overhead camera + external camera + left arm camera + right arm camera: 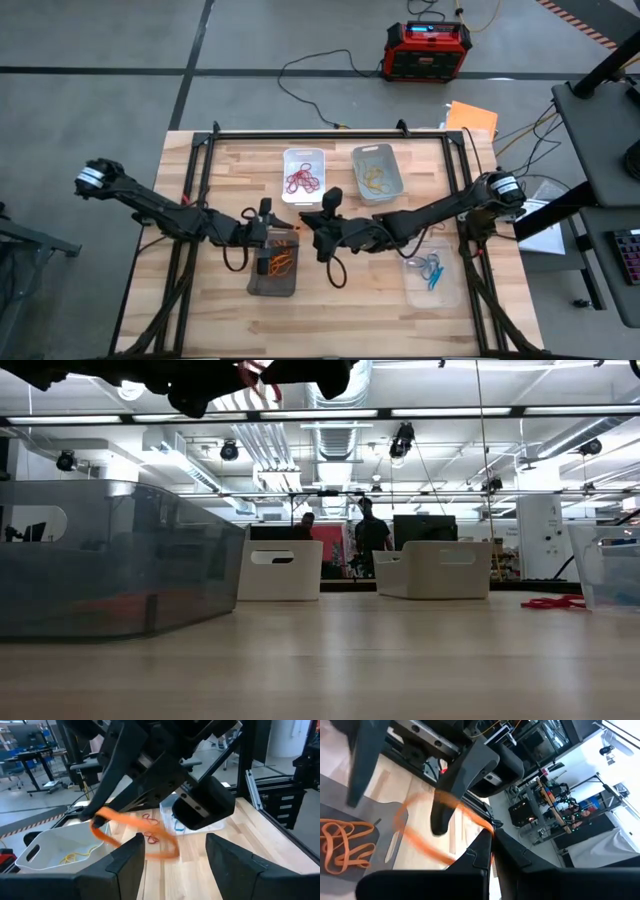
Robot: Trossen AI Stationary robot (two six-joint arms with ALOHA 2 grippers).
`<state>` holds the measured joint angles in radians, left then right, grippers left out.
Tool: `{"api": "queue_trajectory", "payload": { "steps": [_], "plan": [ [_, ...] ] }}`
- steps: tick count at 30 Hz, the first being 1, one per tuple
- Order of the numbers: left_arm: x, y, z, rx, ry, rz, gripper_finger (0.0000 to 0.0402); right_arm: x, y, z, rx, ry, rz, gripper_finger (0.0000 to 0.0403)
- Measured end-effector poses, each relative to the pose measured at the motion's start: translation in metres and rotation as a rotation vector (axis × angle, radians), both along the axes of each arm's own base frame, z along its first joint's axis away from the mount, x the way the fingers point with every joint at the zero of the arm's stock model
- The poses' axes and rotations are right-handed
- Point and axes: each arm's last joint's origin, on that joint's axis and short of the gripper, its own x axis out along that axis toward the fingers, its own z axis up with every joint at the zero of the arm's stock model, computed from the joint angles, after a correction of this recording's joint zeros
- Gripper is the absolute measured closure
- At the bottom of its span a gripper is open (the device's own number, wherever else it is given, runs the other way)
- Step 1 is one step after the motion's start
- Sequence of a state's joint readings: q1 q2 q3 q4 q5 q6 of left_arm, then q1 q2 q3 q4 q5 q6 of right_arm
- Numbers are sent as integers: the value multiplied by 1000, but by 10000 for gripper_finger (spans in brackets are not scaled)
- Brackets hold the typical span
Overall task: Sort rubber bands into baskets
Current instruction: Put the orange rubber band into the black bin
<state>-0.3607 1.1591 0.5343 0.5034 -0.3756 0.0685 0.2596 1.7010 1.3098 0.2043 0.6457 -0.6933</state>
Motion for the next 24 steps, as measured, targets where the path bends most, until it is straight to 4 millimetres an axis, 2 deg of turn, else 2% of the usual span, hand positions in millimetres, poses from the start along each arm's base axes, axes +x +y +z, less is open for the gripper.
{"api": "queue_trajectory", "payload": {
  "steps": [5,8,16,21,24],
  "plan": [
    [4,1,-4,4,3,10,211,1,0,0,1,-7,-2,394],
    [5,0,-5,27,5,5,236,1,0,0,1,-8,-2,394],
    [5,0,-3,55,1,2,389,1,0,0,5,-9,-2,394],
    [5,0,-4,59,8,1,396,2,-2,1,139,-52,28,391],
    [5,0,-4,62,8,2,400,3,-2,3,223,-70,77,375]
  ]
}}
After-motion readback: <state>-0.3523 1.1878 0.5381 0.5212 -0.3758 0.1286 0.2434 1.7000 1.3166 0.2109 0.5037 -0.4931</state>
